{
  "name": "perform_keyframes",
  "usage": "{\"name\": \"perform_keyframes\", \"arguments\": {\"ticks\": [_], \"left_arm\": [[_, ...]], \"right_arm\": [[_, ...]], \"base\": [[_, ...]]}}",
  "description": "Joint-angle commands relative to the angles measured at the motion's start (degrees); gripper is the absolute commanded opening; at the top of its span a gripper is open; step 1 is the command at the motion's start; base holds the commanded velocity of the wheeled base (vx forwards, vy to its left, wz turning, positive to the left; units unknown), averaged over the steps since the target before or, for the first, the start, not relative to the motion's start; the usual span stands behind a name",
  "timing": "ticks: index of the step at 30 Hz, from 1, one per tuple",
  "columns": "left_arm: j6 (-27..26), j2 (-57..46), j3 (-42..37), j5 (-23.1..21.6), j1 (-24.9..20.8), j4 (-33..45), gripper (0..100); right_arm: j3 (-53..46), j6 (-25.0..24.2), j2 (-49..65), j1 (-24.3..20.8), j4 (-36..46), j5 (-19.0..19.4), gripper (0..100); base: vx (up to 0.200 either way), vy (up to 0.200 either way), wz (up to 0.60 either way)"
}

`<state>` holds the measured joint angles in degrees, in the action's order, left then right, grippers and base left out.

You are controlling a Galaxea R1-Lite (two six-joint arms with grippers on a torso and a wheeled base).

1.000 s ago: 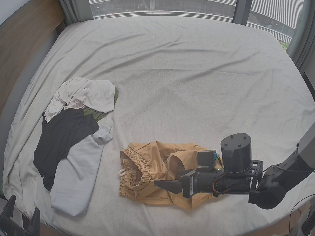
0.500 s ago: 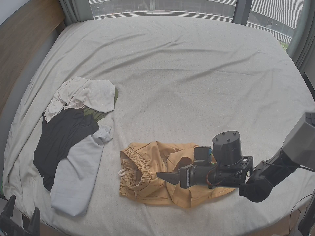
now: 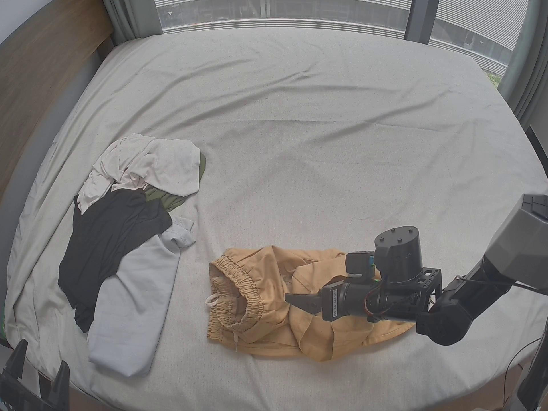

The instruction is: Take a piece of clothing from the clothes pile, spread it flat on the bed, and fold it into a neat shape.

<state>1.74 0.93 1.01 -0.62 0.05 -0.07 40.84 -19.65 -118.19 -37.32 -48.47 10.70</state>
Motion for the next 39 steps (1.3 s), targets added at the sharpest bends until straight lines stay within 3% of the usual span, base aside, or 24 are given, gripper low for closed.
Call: {"name": "perform_keyframes", "arguments": {"ticks": [1,3,4,20,29,39], "left_arm": [[0.0,-0.9,-1.0,-0.1,0.0,0.0,100],[0.0,-0.9,-1.0,0.0,0.0,0.0,100],[0.0,-0.9,-1.0,0.0,0.0,0.0,100],[0.0,-0.9,-1.0,0.0,0.0,0.0,100],[-0.1,-0.9,-1.0,0.0,0.0,0.0,100],[-0.1,-0.9,-1.0,0.0,0.0,-0.1,100]], "right_arm": [[0.0,0.0,-0.7,0.3,-0.1,-0.1,100],[0.1,0.0,-0.9,0.4,-0.1,-0.2,100],[0.1,0.0,-1.1,0.4,-0.2,-0.2,0],[-1.8,0.0,-0.9,3.4,-0.3,-1.7,0],[-7.8,-0.2,7.4,4.0,-0.5,-1.7,0],[-12.4,-0.2,13.8,9.7,-0.4,0.6,0]], "base": [[0.0,0.0,0.0],[0.0,0.0,0.0],[0.0,0.0,0.0],[0.0,0.0,0.0],[0.0,0.0,0.0],[0.0,0.0,0.0]]}}
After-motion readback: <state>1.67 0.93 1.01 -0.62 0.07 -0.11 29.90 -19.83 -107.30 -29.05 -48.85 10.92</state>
